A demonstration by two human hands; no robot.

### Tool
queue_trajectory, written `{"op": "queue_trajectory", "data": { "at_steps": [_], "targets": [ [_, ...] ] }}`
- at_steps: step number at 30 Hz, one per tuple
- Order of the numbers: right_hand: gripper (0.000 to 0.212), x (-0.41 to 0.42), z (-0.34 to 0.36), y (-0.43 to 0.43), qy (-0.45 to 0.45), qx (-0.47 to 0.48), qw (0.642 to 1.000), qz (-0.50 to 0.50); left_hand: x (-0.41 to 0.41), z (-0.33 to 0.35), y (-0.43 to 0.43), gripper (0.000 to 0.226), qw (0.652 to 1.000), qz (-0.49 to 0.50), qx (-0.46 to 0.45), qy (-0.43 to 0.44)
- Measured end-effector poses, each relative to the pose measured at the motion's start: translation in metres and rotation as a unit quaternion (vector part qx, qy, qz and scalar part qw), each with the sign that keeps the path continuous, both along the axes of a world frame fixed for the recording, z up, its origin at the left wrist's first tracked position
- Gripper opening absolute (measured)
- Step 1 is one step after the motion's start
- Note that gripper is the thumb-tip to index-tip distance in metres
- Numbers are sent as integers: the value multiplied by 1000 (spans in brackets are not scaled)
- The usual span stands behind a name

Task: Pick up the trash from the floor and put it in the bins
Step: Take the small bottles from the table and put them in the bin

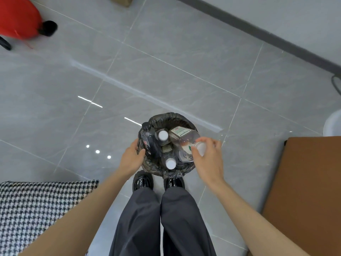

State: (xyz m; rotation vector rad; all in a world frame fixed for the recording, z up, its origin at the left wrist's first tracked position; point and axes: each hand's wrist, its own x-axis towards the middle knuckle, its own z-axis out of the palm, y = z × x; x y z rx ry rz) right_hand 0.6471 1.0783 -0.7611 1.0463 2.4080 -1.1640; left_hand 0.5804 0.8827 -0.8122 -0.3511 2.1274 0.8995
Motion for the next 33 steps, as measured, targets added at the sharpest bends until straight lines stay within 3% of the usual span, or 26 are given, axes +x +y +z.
{"op": "queue_trajectory", "data": {
  "at_steps": [10,13,16,18,23,28,33],
  "targets": [
    [30,1,-48,-8,-49,12,990,131,0,-11,4,49,1000,-27,8,-12],
    [33,1,-59,-13,-68,20,990,121,1,-17,1,47,1000,-21,-3,-9],
    [22,-1,-62,-15,-46,20,995,90,1,-19,-2,44,1000,-7,-25,10],
    [23,2,-59,-14,-16,21,998,55,1,-17,-4,40,999,-2,-36,25],
    [46,27,-39,-9,78,29,985,-151,-12,-4,-8,32,997,2,-41,72],
    [46,61,-51,-6,-29,-7,950,-310,-43,-4,-4,31,991,-27,-48,121],
    [44,63,-89,-16,-145,-92,924,-342,-77,-27,10,39,987,-99,-60,114]
  ]
}}
